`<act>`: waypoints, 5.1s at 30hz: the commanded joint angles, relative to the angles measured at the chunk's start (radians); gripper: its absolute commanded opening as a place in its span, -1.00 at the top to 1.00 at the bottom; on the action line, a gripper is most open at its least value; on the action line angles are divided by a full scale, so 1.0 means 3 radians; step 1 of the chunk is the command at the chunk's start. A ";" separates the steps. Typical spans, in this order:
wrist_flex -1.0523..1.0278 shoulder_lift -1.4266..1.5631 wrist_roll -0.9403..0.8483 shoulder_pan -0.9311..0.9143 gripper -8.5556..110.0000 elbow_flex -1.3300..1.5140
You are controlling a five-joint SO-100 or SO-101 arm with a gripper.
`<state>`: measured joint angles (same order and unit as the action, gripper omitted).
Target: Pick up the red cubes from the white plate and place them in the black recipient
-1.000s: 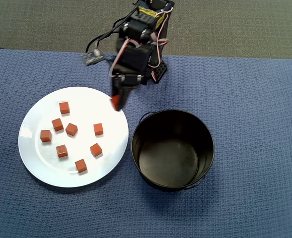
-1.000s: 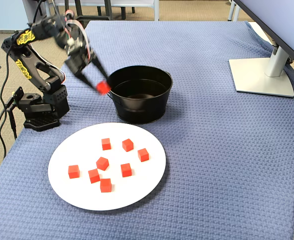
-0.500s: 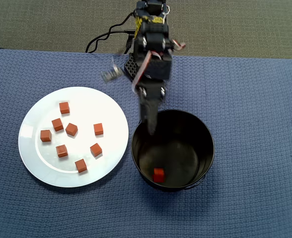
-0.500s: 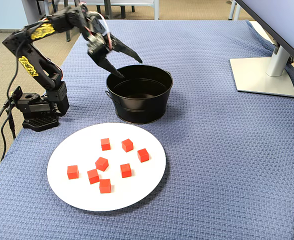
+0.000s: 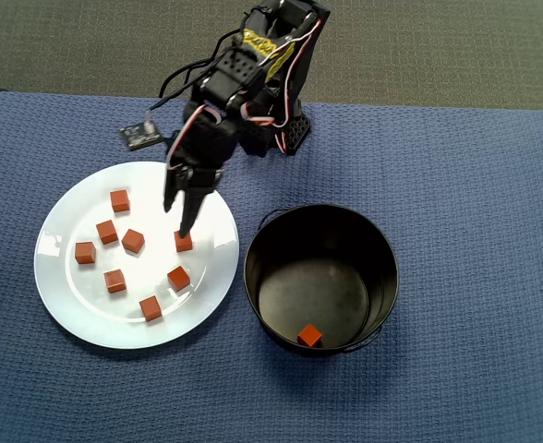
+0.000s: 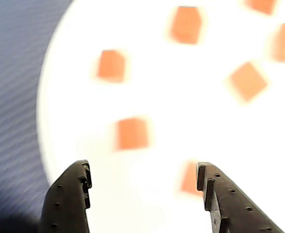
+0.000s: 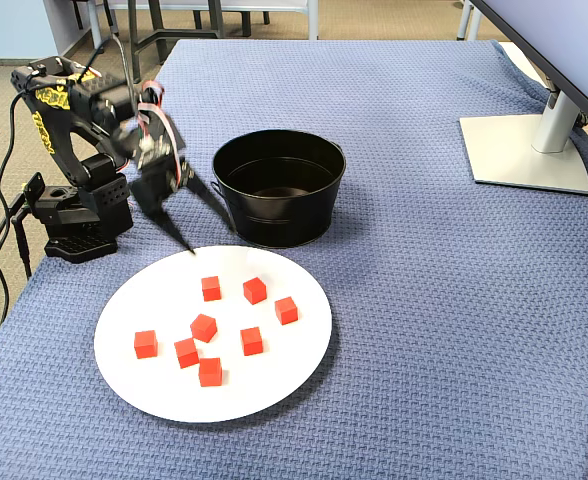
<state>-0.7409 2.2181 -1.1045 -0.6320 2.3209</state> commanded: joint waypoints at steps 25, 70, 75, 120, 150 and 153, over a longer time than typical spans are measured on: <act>-0.0159 -0.1672 0.1079 0.0261 0.58 -0.0752; -0.1335 0.0102 0.2817 0.1703 0.86 -0.1764; -0.1299 -0.0317 0.3053 0.2209 0.86 -0.2061; 0.1483 -0.1595 -0.0885 0.0225 0.46 -0.0358; 0.1135 -0.1595 -0.0414 0.0547 0.52 -0.0460; 0.1094 -0.1554 -0.0409 0.0522 0.52 -0.0460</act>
<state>-0.3927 1.6874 -1.2441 -0.4587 2.2304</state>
